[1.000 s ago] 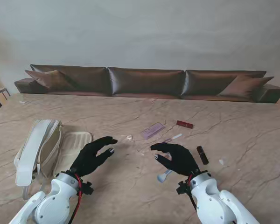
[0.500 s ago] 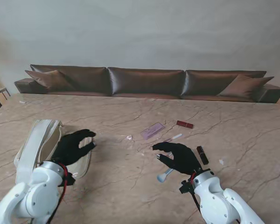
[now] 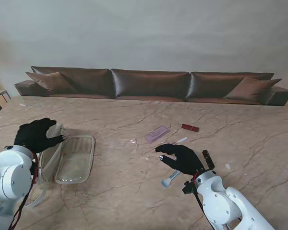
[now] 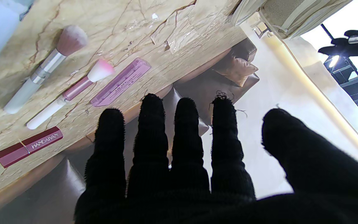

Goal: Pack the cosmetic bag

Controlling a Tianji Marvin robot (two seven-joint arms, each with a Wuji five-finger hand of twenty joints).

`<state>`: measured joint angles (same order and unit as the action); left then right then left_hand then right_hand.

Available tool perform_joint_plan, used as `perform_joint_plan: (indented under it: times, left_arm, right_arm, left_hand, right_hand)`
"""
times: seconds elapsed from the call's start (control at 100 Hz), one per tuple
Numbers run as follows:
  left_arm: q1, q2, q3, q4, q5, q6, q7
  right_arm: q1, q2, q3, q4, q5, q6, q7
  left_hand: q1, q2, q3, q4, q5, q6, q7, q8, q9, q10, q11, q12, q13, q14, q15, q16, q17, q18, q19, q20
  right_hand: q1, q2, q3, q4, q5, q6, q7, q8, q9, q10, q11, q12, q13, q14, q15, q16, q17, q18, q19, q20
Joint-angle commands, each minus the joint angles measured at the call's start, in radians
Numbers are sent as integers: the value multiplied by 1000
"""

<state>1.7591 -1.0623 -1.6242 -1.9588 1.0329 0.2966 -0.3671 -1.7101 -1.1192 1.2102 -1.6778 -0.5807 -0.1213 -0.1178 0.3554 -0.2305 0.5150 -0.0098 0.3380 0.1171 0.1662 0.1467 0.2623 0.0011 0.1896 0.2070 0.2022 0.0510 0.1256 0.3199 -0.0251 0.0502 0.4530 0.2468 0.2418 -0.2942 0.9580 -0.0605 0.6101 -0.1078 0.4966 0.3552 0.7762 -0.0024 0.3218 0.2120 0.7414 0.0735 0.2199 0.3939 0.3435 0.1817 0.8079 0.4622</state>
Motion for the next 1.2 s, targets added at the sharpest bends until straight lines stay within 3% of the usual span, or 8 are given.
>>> perform_joint_plan:
  times: [0.0,0.23,0.38,0.64,0.79,0.96,1.1,1.19]
  left_arm:
    - [-8,13,-14,29,-30,25,-12]
    - [-78,26,-17,149,17,63,-74]
    - [-121,30,-14,224,80,61,-80]
    - [-197,39,23,328,27,95,-91]
    - [-229,46,47,370,6,93,-119]
    - [-255,55,74,391,5,96,-183]
    - [-271,60,89,403,23,67,-215]
    - [-289,63,104,420,25,58,-230]
  right_arm:
    - [3,-5,-11,-5,-6,10,-9]
    - [14,-6,-43,-20,-17,59,-10]
    - [14,-2,-56,-38,-22,106,17]
    - [21,-2,-81,-50,-32,149,18]
    - [33,-1,-91,-47,-27,164,32]
    - [44,-4,-100,-36,-21,165,25]
    - [47,-4,-102,-31,-18,160,25]
    - [47,-5,-102,-32,-15,159,22]
  left_hand:
    - [-24,-9,-42,1,-41,31,-54,-21,-55,30,-20,-27,-43,9,-27,-18,-9,-15,-47,-14]
    - [10,-18,-168,8,-189,86,-128,-17,-115,102,-106,-80,-97,71,-36,-27,-15,42,-94,26]
    - [11,-48,-198,4,-194,117,-141,6,-118,152,-120,-91,-95,117,-31,-27,-12,69,-82,49]
    - [24,-69,-256,-10,-196,203,-171,42,-109,231,-84,-73,-42,167,5,-21,30,115,-28,84]
    - [34,-87,-280,-15,-163,222,-152,55,-83,233,-17,-34,26,178,30,-8,45,133,18,104]
    - [30,-177,-149,-33,-61,176,-83,54,74,146,87,37,168,182,96,71,82,147,145,141]
    - [29,-257,115,-37,129,23,123,154,282,15,239,263,321,183,240,253,146,179,341,254]
    - [31,-231,190,-30,207,-51,310,258,388,-25,289,332,383,179,292,314,175,190,412,292]
  right_hand:
    - [-35,27,-18,9,-26,-2,3,12,-36,0,1,5,-22,-29,7,7,-12,1,15,18]
    - [-37,28,-16,9,-28,-4,4,13,-38,-2,5,7,-24,-28,8,10,-15,2,13,22]
    - [-36,32,-22,8,-34,-1,2,13,-44,-4,2,5,-37,-26,2,9,-24,5,6,24]
    - [-36,32,-23,9,-30,-2,3,14,-40,-3,6,7,-37,-26,3,11,-26,10,4,30]
    - [-34,35,-27,9,-28,-5,5,15,-38,-3,10,9,-41,-24,4,13,-35,12,0,33]
    - [-33,35,-28,9,-23,-7,7,17,-37,-3,16,11,-43,-21,6,16,-41,16,-4,37]
    - [-33,37,-29,8,-21,-8,9,18,-37,-4,21,13,-46,-21,6,18,-45,17,-5,41]
    - [-33,36,-29,8,-19,-10,11,19,-35,-5,24,15,-47,-21,7,20,-46,19,-6,44]
